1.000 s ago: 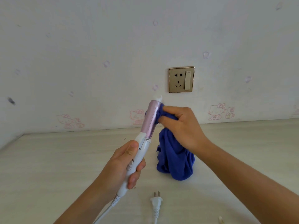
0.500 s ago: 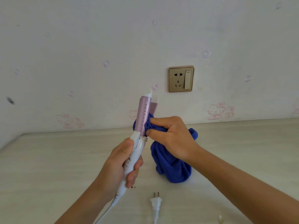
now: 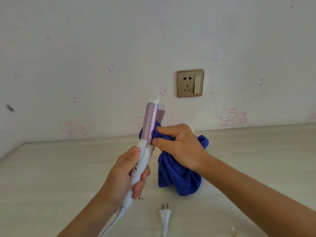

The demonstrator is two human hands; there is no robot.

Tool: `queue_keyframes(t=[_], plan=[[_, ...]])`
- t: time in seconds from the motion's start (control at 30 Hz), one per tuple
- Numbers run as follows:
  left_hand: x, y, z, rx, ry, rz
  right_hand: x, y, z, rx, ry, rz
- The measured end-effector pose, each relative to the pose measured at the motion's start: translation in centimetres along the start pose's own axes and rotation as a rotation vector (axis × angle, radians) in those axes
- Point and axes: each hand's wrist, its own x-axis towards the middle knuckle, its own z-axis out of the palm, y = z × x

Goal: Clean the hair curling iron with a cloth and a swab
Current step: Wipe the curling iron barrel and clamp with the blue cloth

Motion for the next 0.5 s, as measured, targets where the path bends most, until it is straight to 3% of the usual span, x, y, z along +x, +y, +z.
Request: queue_keyframes(t=[0.37,0.5], plan=[[-0.6,-0.4,0.5,0.053,-0.094,-0.010,1.5,0.1,-3.5,0.027,0.308,0.016],[-0.3,0.2,0.4,0.057,-0.082,0.016,0.7,-0.4,-2.7,0.000,0.189,-0.001]])
